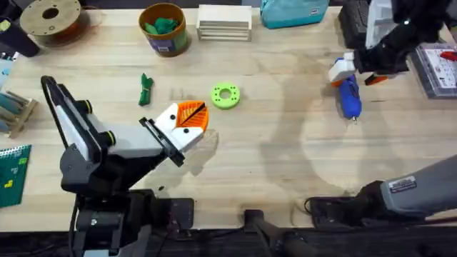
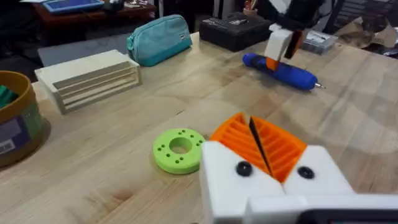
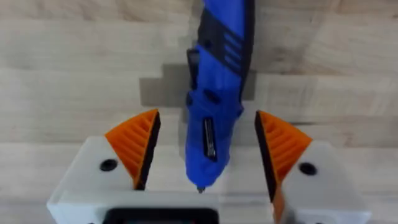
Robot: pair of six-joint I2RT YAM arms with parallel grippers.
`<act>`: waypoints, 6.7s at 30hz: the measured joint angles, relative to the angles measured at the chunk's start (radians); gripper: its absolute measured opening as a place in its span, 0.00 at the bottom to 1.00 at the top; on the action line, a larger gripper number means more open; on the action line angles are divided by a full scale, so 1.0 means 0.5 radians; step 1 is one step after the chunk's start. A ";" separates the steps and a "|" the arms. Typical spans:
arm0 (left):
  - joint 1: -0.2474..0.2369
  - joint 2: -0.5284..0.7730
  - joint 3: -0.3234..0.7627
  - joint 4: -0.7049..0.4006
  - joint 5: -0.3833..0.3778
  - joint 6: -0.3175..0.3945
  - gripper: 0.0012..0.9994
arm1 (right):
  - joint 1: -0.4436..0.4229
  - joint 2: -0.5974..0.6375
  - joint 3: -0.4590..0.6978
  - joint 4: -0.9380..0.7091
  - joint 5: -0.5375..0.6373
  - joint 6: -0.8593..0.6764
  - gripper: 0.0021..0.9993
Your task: Pick up the gripper from the table and insert it into the empty holder that is missing its gripper. Then pick up a screw, insert it into the mounting hole, and use the screwdriver to tighten it. Finally, clean up the table by picking up the vegetable and placing it into the bucket.
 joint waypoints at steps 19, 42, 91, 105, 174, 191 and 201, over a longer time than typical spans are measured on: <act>0.000 0.000 0.000 0.000 0.000 0.000 0.00 | 0.000 0.279 0.008 0.292 -0.003 -0.051 0.88; 0.000 0.000 0.000 0.000 0.000 0.000 0.00 | 0.008 0.290 0.018 0.277 0.009 -0.074 0.02; 0.000 0.000 0.000 0.000 0.000 0.000 0.00 | 0.008 -0.721 0.336 0.341 -1.593 0.010 0.02; 0.000 0.000 0.000 0.001 0.000 0.000 0.00 | 0.366 -0.727 0.336 0.576 -2.247 0.013 0.02; 0.000 0.000 0.000 0.001 0.000 0.000 0.00 | 1.696 -0.446 -0.570 3.654 -2.174 1.113 0.02; 0.000 0.000 0.000 0.000 0.000 0.000 0.00 | 1.808 -0.354 -0.436 3.760 -2.381 0.803 0.02; 0.000 0.000 0.000 0.001 0.000 0.000 0.00 | 1.865 -0.354 -0.436 3.612 -2.401 0.579 0.02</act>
